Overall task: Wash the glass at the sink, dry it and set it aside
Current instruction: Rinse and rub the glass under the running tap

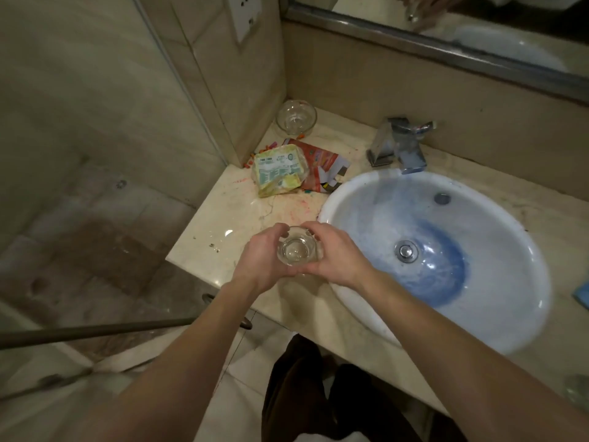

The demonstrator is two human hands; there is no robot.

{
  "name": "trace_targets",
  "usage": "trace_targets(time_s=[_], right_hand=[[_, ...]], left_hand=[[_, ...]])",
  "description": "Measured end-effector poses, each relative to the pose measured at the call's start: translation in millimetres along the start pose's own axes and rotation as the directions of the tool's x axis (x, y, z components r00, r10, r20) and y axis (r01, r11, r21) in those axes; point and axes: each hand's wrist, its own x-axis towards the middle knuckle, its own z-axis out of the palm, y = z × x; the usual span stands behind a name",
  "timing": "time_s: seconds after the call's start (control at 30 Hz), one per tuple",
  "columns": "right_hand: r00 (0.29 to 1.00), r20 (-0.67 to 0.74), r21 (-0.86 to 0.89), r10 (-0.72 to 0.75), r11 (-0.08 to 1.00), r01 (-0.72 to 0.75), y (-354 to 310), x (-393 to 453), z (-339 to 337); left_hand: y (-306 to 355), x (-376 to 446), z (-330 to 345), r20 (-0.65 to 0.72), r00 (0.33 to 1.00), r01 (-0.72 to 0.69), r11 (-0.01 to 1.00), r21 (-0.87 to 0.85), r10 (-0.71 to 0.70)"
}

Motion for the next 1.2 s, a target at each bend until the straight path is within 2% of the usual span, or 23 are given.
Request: trace_targets(time_s=[0.47,0.63,0.73,0.83,1.0,1.2], right_hand=[[0.975,-0.222,0.178,0.014,0.984,0.026,45,-51,-90],[0.964,-0.259,0.220,0.055,0.976,0.003,57,-76,-122],[0.950,-0.301,0.256,0.084,0.967,-0.004,68,-92,-138],[0.940,-0.321,0.314,0.118,0.949,-0.012,77,-101,-144],[0.898,-0.402,0.395,0.181,0.918,-0.008,95,-112,-155],[0.848,-0.457,0.491,0.270,0.871,-0.013,117,-110,-157]], left_hand=[[107,24,21,0.004,0.965,-0.262,0.960,-0.101,0.263],[144,29,39,0.003,0.949,-0.312,0.936,-0.165,0.316],[169,26,49,0.004,0.934,-0.343,0.903,-0.259,0.356],[181,24,60,0.022,0.924,-0.350,0.869,-0.350,0.381],[198,31,83,0.042,0.905,-0.372,0.835,-0.404,0.423],[209,42,100,0.103,0.918,-0.288,0.822,-0.492,0.384]])
